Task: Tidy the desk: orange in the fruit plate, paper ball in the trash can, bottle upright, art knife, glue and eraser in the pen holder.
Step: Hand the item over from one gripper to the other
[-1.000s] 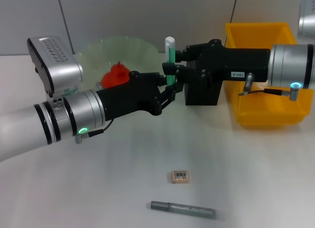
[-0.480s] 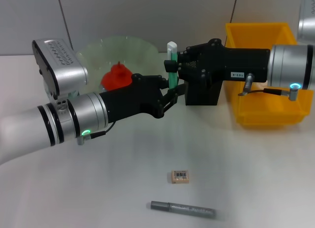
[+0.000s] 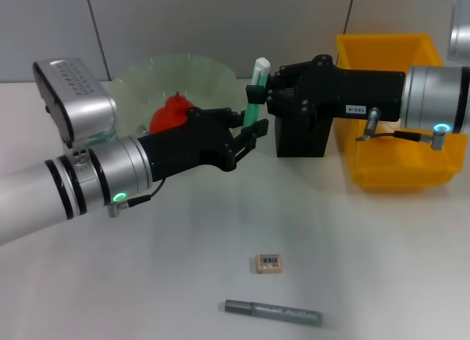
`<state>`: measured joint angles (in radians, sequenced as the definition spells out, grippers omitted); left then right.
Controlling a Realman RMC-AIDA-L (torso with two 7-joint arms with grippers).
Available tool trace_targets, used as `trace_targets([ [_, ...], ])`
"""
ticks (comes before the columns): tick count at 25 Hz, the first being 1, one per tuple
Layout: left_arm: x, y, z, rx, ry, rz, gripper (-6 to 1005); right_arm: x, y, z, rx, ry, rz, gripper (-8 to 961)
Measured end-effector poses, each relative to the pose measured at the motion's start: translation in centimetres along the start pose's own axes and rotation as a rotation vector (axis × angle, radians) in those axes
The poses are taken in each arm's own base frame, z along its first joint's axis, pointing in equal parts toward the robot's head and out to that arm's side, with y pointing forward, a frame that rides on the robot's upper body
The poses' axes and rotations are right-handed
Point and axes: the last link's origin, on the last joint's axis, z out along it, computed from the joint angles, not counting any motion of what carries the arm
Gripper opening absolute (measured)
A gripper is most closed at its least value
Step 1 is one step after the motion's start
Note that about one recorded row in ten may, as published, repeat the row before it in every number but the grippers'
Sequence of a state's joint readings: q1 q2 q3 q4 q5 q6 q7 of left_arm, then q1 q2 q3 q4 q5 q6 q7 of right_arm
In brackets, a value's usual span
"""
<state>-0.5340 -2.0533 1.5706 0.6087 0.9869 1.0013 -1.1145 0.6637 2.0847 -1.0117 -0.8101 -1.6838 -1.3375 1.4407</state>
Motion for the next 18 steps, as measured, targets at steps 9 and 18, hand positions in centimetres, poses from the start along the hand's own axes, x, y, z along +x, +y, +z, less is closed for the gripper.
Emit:
trace_targets([
  [9, 0.1, 0.2, -0.4, 0.006, 0.025, -0.011, 353, 0.0, -0.1, 0.0, 0.01, -0.006, 0.002, 155],
  [18, -0.2, 0.1, -1.3, 0.009, 0.034, -0.036, 567, 0.2, -0.1, -0.2, 0.015, -0.016, 0.008, 155],
])
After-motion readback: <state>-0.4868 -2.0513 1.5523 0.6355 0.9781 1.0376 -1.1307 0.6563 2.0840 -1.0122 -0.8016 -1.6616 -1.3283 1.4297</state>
